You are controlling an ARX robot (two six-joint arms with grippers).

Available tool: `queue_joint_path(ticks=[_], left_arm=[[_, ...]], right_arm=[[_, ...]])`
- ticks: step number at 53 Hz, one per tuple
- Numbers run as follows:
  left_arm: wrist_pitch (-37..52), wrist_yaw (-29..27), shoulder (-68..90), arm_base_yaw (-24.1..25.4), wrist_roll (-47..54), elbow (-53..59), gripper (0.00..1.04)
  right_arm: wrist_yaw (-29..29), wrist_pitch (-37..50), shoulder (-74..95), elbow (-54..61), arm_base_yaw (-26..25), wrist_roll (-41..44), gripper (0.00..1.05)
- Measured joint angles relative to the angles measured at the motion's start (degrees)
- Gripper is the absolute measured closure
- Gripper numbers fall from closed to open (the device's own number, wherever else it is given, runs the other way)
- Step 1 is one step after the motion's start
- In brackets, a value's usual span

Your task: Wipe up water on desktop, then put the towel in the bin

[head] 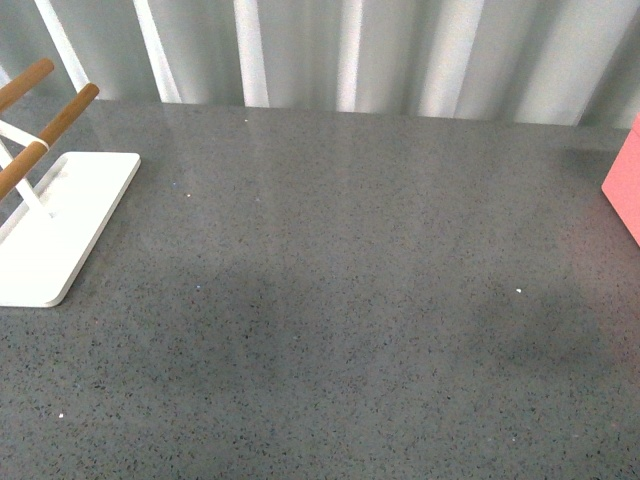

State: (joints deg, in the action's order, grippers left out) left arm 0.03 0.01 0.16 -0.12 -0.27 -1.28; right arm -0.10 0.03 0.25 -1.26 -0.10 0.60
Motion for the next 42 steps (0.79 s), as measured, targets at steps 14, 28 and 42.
queue_joint_path(ticks=[14, 28, 42], left_arm=[[0.0, 0.0, 0.02, 0.0, 0.0, 0.0, 0.07], [0.0, 0.0, 0.0, 0.0, 0.0, 0.0, 0.07], [0.0, 0.0, 0.0, 0.0, 0.0, 0.0, 0.07]], right_arm=[[0.0, 0.0, 0.0, 0.0, 0.0, 0.0, 0.29], [-0.02, 0.0, 0.0, 0.0, 0.0, -0.07, 0.07], [-0.02, 0.0, 0.0, 0.0, 0.0, -0.07, 0.07]])
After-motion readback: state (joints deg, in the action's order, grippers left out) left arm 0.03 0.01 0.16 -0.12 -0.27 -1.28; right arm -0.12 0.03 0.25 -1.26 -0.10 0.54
